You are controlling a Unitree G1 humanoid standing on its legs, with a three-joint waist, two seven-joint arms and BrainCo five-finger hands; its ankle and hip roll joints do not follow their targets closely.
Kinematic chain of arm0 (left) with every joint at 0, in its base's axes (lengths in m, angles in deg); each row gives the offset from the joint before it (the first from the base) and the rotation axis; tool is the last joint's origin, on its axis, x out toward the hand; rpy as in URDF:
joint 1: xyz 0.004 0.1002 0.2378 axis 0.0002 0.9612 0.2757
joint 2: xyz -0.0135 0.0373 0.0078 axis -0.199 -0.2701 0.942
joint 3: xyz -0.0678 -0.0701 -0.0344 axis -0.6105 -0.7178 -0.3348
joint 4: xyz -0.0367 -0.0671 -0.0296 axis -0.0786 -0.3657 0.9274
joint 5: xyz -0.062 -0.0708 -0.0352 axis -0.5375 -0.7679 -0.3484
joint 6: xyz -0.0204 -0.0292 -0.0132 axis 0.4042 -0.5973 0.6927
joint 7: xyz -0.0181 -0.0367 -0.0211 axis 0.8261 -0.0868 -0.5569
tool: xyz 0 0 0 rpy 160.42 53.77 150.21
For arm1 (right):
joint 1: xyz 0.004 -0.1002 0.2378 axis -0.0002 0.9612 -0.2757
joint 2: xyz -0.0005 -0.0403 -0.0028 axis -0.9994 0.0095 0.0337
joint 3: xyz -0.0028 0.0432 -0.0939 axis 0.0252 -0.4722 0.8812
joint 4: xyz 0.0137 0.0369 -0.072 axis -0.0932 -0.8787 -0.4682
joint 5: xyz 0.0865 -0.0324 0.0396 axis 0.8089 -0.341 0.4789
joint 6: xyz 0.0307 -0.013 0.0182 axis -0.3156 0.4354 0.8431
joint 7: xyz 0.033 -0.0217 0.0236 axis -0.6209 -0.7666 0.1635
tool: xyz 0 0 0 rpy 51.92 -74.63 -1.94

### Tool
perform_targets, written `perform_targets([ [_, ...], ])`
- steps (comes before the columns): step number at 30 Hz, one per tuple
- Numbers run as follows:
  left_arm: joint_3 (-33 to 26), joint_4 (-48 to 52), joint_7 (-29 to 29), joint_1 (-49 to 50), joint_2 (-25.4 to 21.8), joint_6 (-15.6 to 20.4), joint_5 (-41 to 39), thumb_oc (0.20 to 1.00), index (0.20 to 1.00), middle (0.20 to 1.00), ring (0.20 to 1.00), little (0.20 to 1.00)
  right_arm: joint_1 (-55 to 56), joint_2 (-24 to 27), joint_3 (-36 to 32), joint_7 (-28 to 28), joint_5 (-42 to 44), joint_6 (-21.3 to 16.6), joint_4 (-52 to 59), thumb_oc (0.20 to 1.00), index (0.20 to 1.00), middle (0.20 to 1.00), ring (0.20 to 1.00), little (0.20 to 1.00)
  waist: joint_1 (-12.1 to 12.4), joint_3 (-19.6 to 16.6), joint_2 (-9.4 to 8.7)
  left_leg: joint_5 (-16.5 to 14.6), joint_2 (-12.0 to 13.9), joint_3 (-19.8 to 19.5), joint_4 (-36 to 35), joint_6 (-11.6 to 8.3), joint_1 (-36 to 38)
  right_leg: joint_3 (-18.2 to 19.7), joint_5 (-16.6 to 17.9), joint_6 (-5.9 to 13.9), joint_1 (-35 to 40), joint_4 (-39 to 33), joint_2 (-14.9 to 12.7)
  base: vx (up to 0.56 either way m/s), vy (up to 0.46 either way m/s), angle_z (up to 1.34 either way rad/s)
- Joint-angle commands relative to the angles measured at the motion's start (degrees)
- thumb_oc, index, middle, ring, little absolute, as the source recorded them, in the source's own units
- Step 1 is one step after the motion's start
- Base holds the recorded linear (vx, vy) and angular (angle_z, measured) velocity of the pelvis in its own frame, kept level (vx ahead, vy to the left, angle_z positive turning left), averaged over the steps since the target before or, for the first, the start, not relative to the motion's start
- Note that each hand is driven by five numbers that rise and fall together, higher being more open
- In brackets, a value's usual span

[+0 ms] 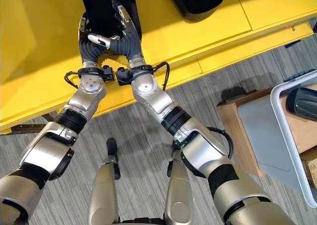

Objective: Move parts from the plastic box to the shelf.

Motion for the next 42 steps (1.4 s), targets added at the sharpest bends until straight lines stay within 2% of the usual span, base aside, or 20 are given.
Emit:
perform_targets([
  [1, -0.9, 1.3, -1.2, 1.6, 1.2, 1.3, -0.9, 1.000, 1.000, 1.000, 1.000, 1.000, -4.9, -0.2, -2.0, -0.1, -1.4, -2.8, 3.3, 1.000, 1.000, 1.000, 1.000, 1.000, 1.0, 1.3, 0.02, 0.2, -1.7, 1.3, -1.8, 3.17, 0.7, 0.7, -4.5, -2.12, 1.8, 6.3, 1.0, 0.00, 0.000, 0.00],
  [5, -2.5, 2.4, -1.1, 3.6, 0.0, 1.2, -0.7, 1.000, 1.000, 1.000, 1.000, 1.000, -3.7, 0.2, -2.4, 0.7, -1.3, -3.5, 8.4, 1.000, 1.000, 1.000, 1.000, 1.000, 1.0, 1.0, -0.08, 0.2, -1.6, 1.5, -1.9, 3.20, 1.0, 0.8, -4.6, -2.12, 1.8, 6.2, 1.1, -0.02, 0.001, 0.00],
  [6, -3.2, 2.6, -1.1, 4.4, -0.7, 1.0, -0.5, 1.000, 1.000, 1.000, 1.000, 1.000, -3.0, 0.6, -2.8, 0.7, -1.5, -3.9, 10.9, 1.000, 1.000, 1.000, 1.000, 1.000, 0.9, 1.0, -0.15, 1.5, -1.5, 1.8, -1.9, 3.68, 0.3, 0.8, -3.5, -2.47, 1.1, 6.1, 1.1, -0.07, 0.003, 0.00],
  [17, -6.0, 4.1, -0.6, 6.7, -2.4, -0.2, 1.4, 1.000, 1.000, 1.000, 1.000, 1.000, 0.7, 5.9, -8.0, -1.4, -5.2, -5.4, 21.5, 1.000, 1.000, 1.000, 1.000, 1.000, 0.1, 0.5, -0.42, 1.0, -1.3, 2.2, -1.7, 3.66, 0.4, 1.2, -3.6, -2.41, 0.8, 6.2, 1.2, -0.01, 0.001, -0.01],
  [28, -6.1, 5.3, -0.9, 7.7, -2.9, 0.3, 1.9, 1.000, 1.000, 1.000, 1.000, 1.000, -1.3, 10.4, -10.0, -3.6, -6.8, -3.8, 15.1, 1.000, 1.000, 1.000, 1.000, 1.000, -0.1, 0.4, -0.39, 1.2, -1.2, 1.9, -1.5, 3.58, -0.6, 1.3, -3.6, -2.44, 0.0, 6.7, 1.4, 0.00, 0.000, -0.01],
  [41, -4.4, 4.8, -1.7, 7.0, -2.4, 1.2, 1.1, 1.000, 1.000, 1.000, 1.000, 1.000, -3.1, 10.5, -9.1, -3.1, -4.4, -2.7, 3.7, 1.000, 1.000, 1.000, 1.000, 1.000, 0.2, 1.0, 0.37, 1.4, -1.3, 1.8, -1.3, 3.59, -1.3, 1.1, -3.6, -2.52, -0.8, 7.4, 1.4, 0.01, 0.000, 0.00],
  [42, -4.3, 4.7, -1.8, 6.9, -2.5, 1.2, 1.2, 1.000, 1.000, 1.000, 1.000, 1.000, -3.1, 10.4, -9.0, -3.0, -4.3, -2.6, 3.1, 1.000, 1.000, 1.000, 1.000, 1.000, 0.3, 0.8, 0.42, 0.0, -1.4, 1.4, -1.2, 3.08, -0.6, 1.2, -4.9, -2.19, -0.1, 7.6, 1.4, 0.08, -0.003, 0.01],
])
